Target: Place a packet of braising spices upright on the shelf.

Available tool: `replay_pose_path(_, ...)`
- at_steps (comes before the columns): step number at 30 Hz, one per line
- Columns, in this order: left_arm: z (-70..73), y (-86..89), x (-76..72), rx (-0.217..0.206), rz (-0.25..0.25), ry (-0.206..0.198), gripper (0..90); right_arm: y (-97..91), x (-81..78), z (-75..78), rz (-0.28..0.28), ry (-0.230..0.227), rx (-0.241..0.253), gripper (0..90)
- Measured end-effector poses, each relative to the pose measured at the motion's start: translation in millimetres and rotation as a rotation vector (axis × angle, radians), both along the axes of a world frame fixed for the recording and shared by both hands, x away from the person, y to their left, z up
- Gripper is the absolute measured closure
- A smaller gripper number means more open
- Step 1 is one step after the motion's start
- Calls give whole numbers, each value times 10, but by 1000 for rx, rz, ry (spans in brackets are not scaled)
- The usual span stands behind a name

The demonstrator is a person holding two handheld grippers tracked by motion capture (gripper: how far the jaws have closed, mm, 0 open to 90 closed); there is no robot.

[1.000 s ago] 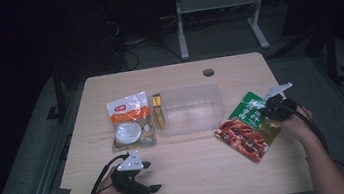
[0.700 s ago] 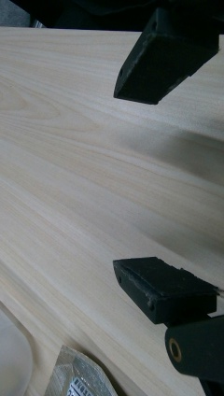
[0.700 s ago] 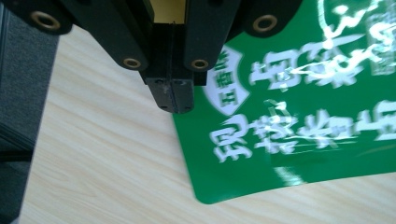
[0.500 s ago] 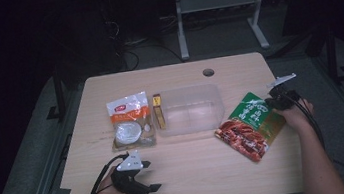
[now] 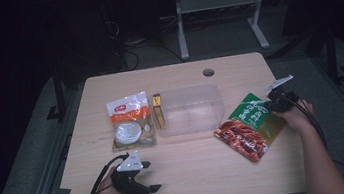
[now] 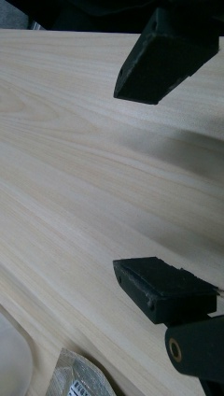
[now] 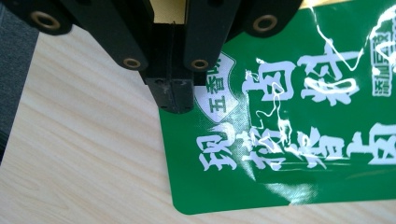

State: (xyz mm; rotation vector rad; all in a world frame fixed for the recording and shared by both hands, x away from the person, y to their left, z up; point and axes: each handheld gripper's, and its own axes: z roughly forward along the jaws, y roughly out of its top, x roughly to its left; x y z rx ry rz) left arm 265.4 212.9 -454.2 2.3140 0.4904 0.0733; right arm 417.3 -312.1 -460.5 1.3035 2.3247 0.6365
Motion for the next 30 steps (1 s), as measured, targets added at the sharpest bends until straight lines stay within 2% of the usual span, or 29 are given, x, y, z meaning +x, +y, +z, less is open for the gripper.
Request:
replay_pose_path(9, 0, -6, -5, 4, -6, 2, 145, 41, -84, 15, 73, 18, -1, 900)
replay_pose_path(15, 5, 0, 1, 0, -3, -2, 145, 115, -228, 29, 130, 42, 13, 900)
replay_pose_path(21, 9, -10, -11, -1, -3, -7, 145, 249, -380, 37, 200, 49, 12, 900)
replay_pose_path(30, 13, -11, -12, -6, 2, -10, 145, 513, -632, 64, 333, 90, 21, 900)
